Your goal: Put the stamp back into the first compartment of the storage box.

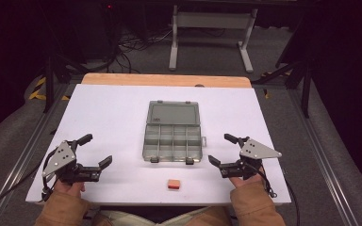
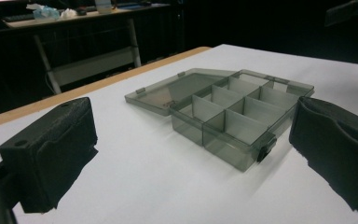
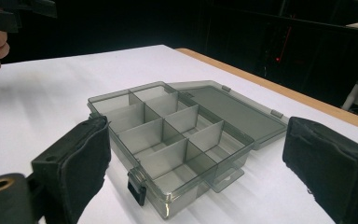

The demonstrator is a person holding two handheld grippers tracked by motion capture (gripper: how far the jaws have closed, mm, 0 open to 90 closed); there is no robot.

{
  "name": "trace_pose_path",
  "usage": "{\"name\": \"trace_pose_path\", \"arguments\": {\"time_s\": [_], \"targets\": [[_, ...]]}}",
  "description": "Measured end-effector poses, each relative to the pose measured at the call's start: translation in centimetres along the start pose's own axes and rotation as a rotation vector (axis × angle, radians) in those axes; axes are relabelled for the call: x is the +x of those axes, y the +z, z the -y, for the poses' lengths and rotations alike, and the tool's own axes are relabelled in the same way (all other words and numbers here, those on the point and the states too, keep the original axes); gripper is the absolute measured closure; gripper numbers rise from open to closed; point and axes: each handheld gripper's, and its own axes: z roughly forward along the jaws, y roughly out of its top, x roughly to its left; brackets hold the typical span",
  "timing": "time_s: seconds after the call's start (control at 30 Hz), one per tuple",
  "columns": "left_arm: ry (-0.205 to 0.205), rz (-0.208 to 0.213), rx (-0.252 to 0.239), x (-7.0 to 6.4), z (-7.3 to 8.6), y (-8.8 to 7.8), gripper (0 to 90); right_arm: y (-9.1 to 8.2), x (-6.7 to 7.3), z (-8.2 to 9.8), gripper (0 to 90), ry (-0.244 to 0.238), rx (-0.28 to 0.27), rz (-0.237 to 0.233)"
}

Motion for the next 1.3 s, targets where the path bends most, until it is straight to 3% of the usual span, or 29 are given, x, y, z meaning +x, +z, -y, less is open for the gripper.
{"name": "trace_pose_path", "arguments": {"time_s": [0.23,0.6,0.9,1.3], "targets": [[-0.002,0.005,0.001,0.0,0.0,0.0,1.1,-0.4,0.0,0.0,8.2,0.008,0.004,0.003],[0.002,0.008,0.004,-0.1,0.1,0.0,1.2,0.5,0.7,-1.0,8.8,-0.015,0.014,-0.056],[-0.009,0.014,0.006,-0.1,0.0,0.0,1.2,3.1,1.3,-3.5,9.0,-0.076,0.061,-0.146],[-0.003,0.018,0.011,-0.1,0.0,0.0,1.3,6.0,2.7,-5.0,9.4,-0.11,0.084,-0.23]]}}
